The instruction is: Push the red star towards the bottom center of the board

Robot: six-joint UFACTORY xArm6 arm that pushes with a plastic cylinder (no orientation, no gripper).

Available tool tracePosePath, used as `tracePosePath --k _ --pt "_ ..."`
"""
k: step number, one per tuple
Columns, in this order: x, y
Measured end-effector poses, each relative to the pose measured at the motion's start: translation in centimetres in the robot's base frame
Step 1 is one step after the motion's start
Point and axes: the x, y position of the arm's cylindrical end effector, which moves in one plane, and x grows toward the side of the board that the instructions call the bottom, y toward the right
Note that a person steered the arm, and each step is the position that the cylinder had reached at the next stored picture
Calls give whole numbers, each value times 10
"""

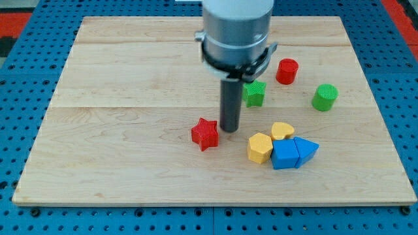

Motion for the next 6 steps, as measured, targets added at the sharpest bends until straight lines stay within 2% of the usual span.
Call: tracePosePath --k 1,2,5,6 --pt "-21 -21" --pt "10 -9" --pt "1 -69" --pt "32 -67"
